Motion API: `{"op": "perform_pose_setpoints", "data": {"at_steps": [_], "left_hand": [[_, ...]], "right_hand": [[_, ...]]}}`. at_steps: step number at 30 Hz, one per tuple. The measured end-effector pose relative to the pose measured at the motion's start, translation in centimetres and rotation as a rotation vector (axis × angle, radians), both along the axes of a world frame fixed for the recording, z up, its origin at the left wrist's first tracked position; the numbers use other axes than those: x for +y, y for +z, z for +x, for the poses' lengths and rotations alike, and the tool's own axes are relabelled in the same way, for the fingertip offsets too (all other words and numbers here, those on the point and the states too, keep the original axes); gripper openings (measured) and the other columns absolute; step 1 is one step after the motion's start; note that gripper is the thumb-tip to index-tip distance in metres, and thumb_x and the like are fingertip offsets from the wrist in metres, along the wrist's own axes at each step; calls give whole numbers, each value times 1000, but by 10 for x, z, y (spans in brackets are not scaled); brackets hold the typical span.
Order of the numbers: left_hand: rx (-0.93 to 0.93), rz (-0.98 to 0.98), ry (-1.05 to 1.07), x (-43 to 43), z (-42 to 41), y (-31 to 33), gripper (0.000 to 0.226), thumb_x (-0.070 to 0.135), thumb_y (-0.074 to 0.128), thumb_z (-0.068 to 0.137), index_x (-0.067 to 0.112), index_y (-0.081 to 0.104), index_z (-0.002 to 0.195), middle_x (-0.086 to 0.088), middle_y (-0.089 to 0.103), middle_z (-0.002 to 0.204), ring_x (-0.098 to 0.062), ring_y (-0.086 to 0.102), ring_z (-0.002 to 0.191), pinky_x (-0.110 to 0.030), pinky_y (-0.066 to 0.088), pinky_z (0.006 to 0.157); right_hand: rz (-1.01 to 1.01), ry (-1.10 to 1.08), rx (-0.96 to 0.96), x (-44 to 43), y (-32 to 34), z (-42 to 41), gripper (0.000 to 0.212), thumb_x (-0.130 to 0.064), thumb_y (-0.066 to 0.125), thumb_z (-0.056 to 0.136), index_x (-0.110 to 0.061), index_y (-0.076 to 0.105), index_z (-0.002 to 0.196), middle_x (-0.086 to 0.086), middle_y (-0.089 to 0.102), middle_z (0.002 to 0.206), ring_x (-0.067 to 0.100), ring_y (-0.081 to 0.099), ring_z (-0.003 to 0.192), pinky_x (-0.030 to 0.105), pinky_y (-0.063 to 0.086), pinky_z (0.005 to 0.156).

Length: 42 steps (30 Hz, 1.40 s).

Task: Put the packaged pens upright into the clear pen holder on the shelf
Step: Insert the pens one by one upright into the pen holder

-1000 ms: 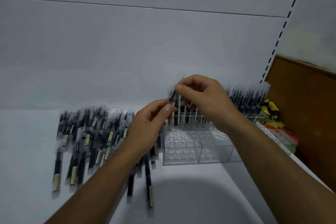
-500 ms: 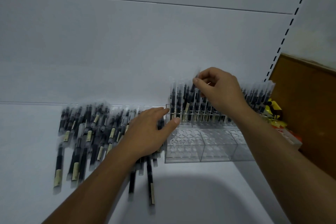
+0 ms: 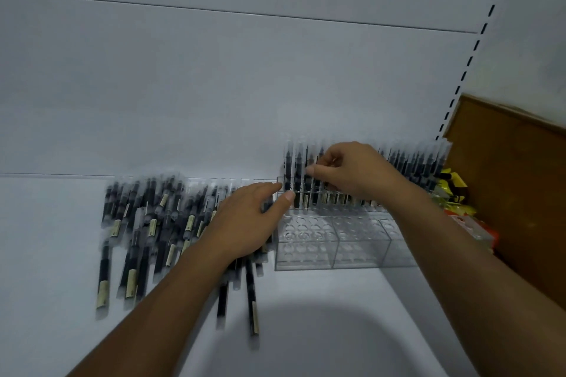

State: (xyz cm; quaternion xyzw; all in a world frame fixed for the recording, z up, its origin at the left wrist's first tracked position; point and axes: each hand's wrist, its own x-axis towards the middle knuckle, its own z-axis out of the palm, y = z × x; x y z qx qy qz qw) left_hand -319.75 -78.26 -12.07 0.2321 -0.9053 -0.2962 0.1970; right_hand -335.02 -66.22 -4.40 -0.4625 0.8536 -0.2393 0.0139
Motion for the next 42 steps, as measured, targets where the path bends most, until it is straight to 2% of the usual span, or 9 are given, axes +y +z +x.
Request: {"op": "perform_pose_setpoints", "data": {"at_steps": [3,9,14,19,23,28,34,36,42], "left_hand": [[52,41,22,-4,4,6,74,79,25,85,32,54,134,12,53,139,-9,47,127,-40,37,109],[158,-13,250,-23,41,28,45,49,42,98,24,56,133,5,53,139,-13,47,128,-28,34,103],[-58,-124,390,-54,97,5,57,52,41,96,20,45,143,-4,39,152,-22,30,142,-39,24,117],[-221,-19,415,-66,127,-17,70,61,35,94,26,22,153,-3,10,162,-21,4,149,-42,11,120],[-205,-35,372,-67,132,-24,66,55,39,96,28,19,153,-1,11,162,-20,2,149,-41,11,120],[-120,9,370,-76,136,-23,61,48,43,97,24,28,151,-3,34,154,-25,21,144,-48,24,115],[-40,-12,416,-71,136,-15,43,31,46,99,13,48,138,-7,55,128,-27,43,126,-35,36,102],[25,8,458,-68,137,-12,39,27,47,100,15,51,137,-5,56,132,-23,47,126,-32,36,100],[152,0,523,-69,133,-7,33,21,57,95,19,62,128,-3,60,131,-21,53,121,-34,41,102]], "right_hand": [[-7,-5,25,6,7,7,35,-50,56,93,-18,69,88,-3,69,78,15,64,73,33,55,74],[220,266,94,-27,5,57,28,-36,47,100,-23,68,113,-5,68,111,15,61,97,27,47,84],[542,312,207,-67,-13,70,31,-26,45,98,-11,68,113,10,68,111,29,64,97,39,55,84],[649,289,326,-83,-24,78,28,-29,48,97,-10,68,103,9,64,93,26,59,79,32,49,68],[620,251,376,-94,-32,84,29,-35,47,96,-16,66,108,4,66,101,24,61,90,31,46,70],[490,259,293,-109,-41,97,32,-29,49,94,-17,64,120,4,66,118,26,61,103,33,49,80],[290,307,94,-122,-46,119,32,-27,48,96,-24,62,125,2,63,127,25,57,112,33,47,91],[271,310,62,-121,-44,120,34,-32,49,98,-25,61,128,1,62,130,23,56,116,33,45,96],[125,284,-126,-108,-33,111,28,-36,58,95,-18,70,113,0,67,111,14,59,90,30,51,86]]}}
